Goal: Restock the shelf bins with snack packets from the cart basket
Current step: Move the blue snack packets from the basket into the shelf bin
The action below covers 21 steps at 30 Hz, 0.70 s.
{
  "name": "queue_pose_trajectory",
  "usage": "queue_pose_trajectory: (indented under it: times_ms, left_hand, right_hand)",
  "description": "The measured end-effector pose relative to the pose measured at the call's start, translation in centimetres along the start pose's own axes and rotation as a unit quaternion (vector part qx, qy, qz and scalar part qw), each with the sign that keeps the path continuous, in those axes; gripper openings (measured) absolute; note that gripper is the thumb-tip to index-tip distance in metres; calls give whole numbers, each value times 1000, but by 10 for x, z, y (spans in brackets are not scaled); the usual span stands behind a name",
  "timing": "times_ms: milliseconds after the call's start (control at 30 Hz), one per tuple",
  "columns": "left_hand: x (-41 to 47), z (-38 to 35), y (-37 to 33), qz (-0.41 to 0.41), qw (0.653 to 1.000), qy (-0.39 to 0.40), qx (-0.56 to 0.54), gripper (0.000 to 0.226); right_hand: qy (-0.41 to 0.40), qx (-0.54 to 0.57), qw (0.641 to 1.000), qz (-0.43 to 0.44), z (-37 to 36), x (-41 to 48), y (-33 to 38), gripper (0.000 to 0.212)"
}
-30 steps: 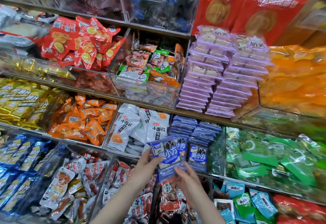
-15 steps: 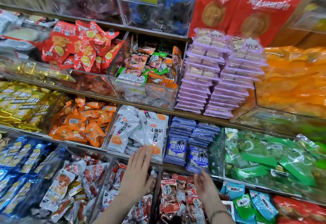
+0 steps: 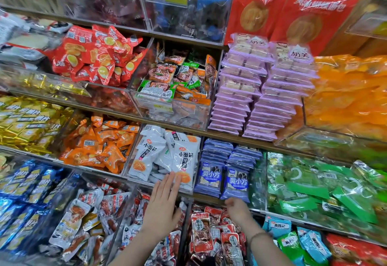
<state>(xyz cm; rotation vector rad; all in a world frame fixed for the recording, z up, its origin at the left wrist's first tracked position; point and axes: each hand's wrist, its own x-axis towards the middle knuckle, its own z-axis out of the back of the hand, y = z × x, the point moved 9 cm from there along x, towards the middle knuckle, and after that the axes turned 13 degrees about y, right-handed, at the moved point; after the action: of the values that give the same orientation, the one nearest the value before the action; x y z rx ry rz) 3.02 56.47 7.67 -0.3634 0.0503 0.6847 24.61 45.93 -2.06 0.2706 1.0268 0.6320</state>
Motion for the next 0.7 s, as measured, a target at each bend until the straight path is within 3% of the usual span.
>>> queue_pose_trajectory:
  times_ms: [200,300,400,533,633,700]
  left_hand:
    - [0,2,0,9,1000,-2,-14,90]
    - [0,9,-5,6,999,-13,-36,87]
    - [-6,18,-15,9,992,-47,-114,83]
    - [-30,5,-35,17,971,-69,-229,56]
    - [-54,-40,-44,50,952,11,-301,21]
    - [-74,-81,-45,95,943,106,-301,15]
  right_hand:
    - [14,-3,1000,-2,8,13,1,26]
    - [16,42,999,6,0,1,-11,32]
    - [3,118,993,29,-9,-20,-30,24]
    - [2,229,973,30,-33,-55,-75,12]
    - [-6,250,968,24,-54,-80,-118,14]
    - [-6,268,963,16,-70,-97,-149,21]
